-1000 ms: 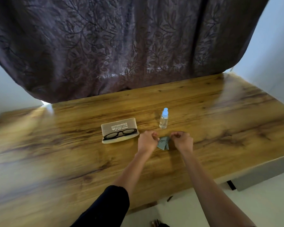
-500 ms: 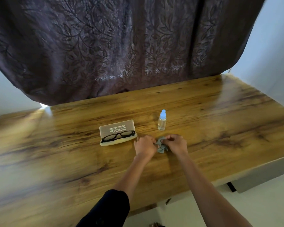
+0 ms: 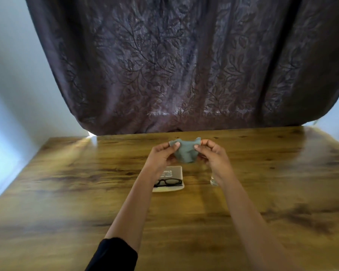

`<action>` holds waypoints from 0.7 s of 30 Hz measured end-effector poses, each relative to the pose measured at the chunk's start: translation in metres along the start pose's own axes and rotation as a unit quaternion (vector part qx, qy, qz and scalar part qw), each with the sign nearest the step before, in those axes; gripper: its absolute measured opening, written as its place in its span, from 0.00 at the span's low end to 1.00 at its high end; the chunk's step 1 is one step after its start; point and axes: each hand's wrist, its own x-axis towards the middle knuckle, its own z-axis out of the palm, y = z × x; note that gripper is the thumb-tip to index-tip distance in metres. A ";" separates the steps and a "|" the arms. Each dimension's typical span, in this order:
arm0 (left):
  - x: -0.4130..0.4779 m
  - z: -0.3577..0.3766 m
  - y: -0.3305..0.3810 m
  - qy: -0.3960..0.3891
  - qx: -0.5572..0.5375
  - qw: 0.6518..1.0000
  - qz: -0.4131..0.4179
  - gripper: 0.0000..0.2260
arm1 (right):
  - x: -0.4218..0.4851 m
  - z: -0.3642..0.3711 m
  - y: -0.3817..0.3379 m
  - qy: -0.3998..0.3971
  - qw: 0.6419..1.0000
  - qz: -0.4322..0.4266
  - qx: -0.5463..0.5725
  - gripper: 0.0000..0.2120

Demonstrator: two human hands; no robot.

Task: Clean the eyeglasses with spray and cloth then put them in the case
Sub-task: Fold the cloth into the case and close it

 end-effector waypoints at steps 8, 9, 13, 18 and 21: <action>0.000 0.003 0.048 0.037 0.178 0.979 0.090 0.05 | 0.020 0.018 -0.022 -0.045 0.999 0.019 0.018 0.08; 0.000 0.003 0.053 0.024 0.202 0.974 0.097 0.05 | 0.022 0.019 -0.025 -0.071 0.997 0.011 0.011 0.14; -0.002 0.007 0.068 -0.030 0.265 0.960 0.086 0.07 | 0.026 0.022 -0.037 -0.198 0.979 0.010 -0.045 0.24; 0.002 0.007 0.071 0.010 0.244 0.969 0.046 0.06 | 0.032 0.020 -0.042 -0.201 0.973 0.057 -0.095 0.09; 0.004 0.006 0.066 0.011 0.202 0.979 0.021 0.06 | 0.034 0.016 -0.040 -0.187 0.977 0.058 -0.080 0.04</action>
